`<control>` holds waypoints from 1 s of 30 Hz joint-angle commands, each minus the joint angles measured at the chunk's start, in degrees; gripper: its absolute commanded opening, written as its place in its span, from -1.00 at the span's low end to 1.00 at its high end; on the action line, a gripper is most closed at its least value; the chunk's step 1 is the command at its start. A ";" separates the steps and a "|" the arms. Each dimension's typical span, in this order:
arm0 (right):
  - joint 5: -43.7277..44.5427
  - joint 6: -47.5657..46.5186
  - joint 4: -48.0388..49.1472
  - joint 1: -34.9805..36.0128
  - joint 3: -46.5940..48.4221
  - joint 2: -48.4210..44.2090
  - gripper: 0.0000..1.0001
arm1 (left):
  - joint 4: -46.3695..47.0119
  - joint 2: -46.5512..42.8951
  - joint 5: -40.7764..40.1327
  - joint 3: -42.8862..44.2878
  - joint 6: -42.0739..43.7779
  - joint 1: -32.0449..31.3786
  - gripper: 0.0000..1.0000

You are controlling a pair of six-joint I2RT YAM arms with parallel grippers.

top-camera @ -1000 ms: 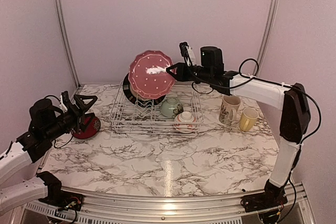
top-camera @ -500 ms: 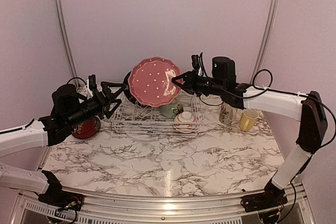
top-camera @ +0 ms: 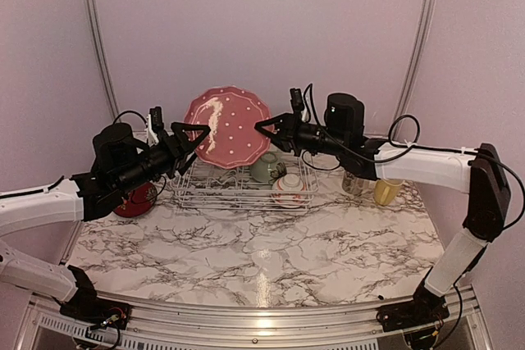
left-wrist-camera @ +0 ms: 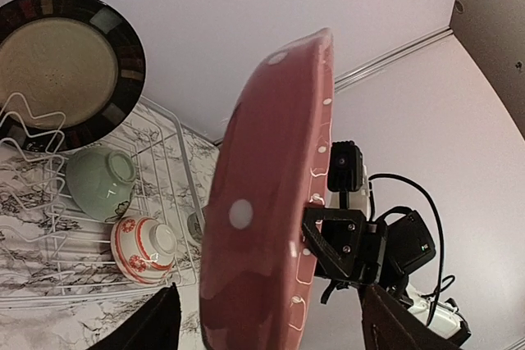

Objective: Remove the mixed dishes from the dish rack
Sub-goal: Pass from the right arm to the left

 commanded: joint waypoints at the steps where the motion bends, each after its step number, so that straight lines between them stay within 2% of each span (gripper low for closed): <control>1: -2.51 3.96 12.38 0.97 1.48 -0.65 -1.00 | -2.36 0.87 -2.50 1.01 0.13 -0.28 0.48; 12: -4.01 5.92 15.30 2.11 1.58 1.78 -1.00 | 0.10 -0.50 -2.41 0.02 -1.83 -0.28 0.04; 17: -3.57 5.52 16.02 2.33 1.34 2.42 -1.00 | -3.76 -2.22 -5.57 -0.18 -1.92 -0.28 -0.35; 20: -1.68 3.34 14.42 2.46 1.20 1.91 -1.00 | -6.94 -3.80 -8.32 -0.52 -2.97 -0.23 -0.72; 22: -0.46 2.04 13.56 2.57 1.14 1.79 -0.92 | -8.76 -4.78 -9.79 -0.83 -4.44 -0.11 -0.96; 26: -0.33 1.61 14.17 2.65 1.01 2.74 -0.70 | -11.18 -6.07 -11.22 -0.98 -7.23 0.29 -1.00; 28: -0.51 1.52 15.19 2.63 0.81 3.21 -0.42 | -11.80 -6.81 -11.40 -1.32 -8.69 0.77 -1.00; 29: -0.35 1.41 15.29 2.60 0.80 3.31 -0.11 | -11.93 -7.27 -11.42 -1.69 -9.37 1.19 -1.00; 30: 0.07 1.12 15.11 2.60 0.79 3.36 0.11 | -12.07 -7.83 -11.35 -2.04 -9.89 1.66 -1.00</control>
